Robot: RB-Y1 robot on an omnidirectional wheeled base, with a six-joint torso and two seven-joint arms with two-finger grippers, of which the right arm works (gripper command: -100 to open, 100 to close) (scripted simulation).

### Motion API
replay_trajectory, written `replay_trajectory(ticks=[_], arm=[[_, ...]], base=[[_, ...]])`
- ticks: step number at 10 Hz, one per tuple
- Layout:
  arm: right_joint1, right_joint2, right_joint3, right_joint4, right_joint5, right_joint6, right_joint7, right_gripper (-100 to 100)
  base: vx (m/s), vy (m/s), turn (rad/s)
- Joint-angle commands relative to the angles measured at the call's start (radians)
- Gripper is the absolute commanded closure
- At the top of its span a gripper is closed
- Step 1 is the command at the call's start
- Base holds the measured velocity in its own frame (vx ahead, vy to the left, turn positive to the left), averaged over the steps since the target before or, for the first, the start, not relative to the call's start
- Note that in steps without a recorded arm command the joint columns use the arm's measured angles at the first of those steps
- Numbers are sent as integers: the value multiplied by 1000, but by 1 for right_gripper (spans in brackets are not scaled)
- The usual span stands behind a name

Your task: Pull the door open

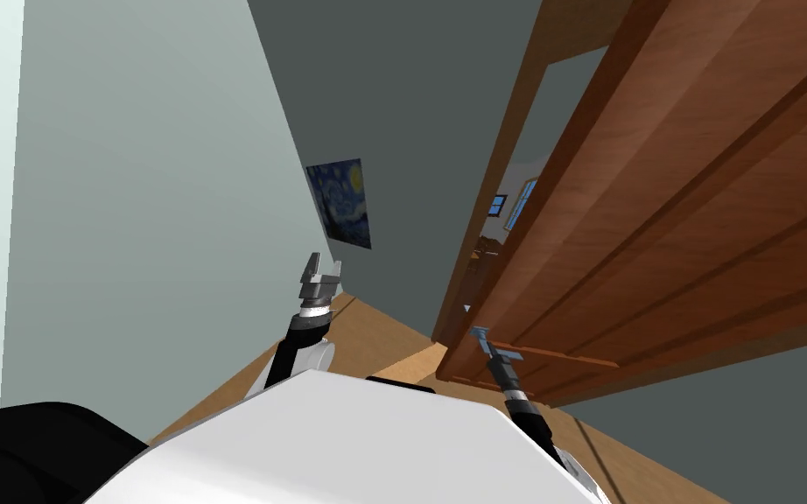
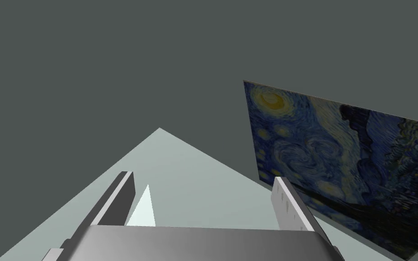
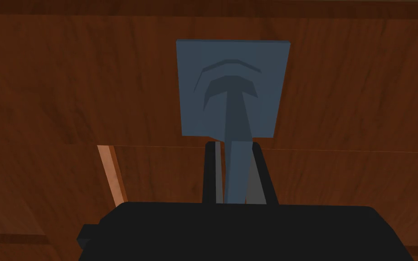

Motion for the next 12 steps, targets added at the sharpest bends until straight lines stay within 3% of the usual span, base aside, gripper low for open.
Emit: replay_trajectory(ticks=[1,4,5,6,11,12], arm=[[14,-13,7,15,3,-33,-14,100],[38,-35,20,30,10,-84,-37,100],[28,-28,20,40,10,-81,-33,100],[43,-33,24,50,13,-107,-39,100],[68,-48,26,73,14,-162,-51,100],[79,-54,27,83,14,-186,-56,100]], base=[[-214,-47,155],[-242,-96,177],[-109,-36,34],[-158,-58,199],[-170,-75,158],[-190,-70,202]])
